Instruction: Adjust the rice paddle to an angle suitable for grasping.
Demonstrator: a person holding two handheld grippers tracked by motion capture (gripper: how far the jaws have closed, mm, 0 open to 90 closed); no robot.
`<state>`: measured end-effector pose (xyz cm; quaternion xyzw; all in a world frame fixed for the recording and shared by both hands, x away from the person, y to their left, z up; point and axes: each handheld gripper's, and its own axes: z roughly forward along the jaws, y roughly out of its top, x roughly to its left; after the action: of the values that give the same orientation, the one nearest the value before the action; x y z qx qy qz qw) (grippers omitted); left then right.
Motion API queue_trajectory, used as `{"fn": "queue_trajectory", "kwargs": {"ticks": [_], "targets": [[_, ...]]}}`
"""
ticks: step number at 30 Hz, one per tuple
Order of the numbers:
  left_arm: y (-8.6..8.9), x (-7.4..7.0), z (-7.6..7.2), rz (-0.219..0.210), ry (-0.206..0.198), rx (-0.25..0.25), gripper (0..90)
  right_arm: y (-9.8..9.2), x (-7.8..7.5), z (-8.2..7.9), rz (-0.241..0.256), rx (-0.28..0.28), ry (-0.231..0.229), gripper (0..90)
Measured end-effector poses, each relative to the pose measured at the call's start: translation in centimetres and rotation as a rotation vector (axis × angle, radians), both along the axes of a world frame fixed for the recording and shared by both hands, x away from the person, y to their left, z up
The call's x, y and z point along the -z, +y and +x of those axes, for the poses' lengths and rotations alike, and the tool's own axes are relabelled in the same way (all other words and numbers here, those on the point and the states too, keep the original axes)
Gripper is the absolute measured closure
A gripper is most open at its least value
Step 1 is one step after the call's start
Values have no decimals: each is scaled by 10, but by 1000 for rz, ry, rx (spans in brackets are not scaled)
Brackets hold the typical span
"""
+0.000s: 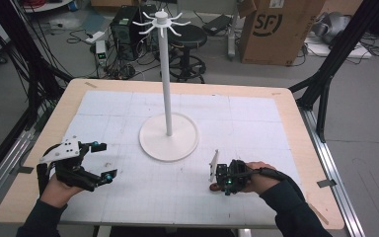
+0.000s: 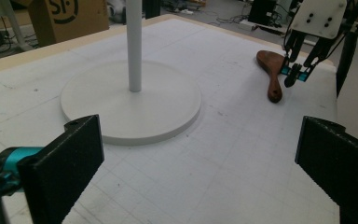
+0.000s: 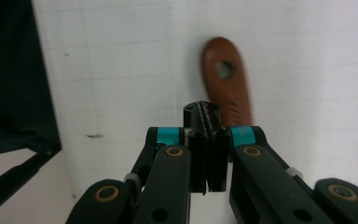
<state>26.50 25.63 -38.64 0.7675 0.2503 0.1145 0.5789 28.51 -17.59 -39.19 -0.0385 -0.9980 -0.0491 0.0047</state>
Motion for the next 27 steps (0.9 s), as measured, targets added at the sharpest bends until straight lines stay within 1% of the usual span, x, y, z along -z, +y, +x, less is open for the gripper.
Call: {"fn": "queue_trajectory", "kwargs": {"ticks": [2, 11, 16, 17, 22, 24, 27], "targets": [[0, 0, 0, 0, 2, -2, 17, 2, 5, -1, 3, -22, 14, 895], [0, 0, 1, 5, 3, 0, 17, 8, 12, 5, -7, -18, 31, 895], [0, 1, 1, 10, 5, 3, 17, 8, 11, 11, 0, 12, 32, 895], [-1, 1, 1, 10, 6, 3, 17, 8, 11, 12, 4, 21, 25, 895], [0, 1, 1, 3, 8, -1, 17, 9, 11, 26, 19, 70, 31, 895], [0, 1, 1, 7, 8, 1, 17, 10, 12, 32, 27, 101, 40, 895], [0, 1, 1, 8, 8, 1, 17, 10, 13, 41, 32, 132, 47, 895]]}}
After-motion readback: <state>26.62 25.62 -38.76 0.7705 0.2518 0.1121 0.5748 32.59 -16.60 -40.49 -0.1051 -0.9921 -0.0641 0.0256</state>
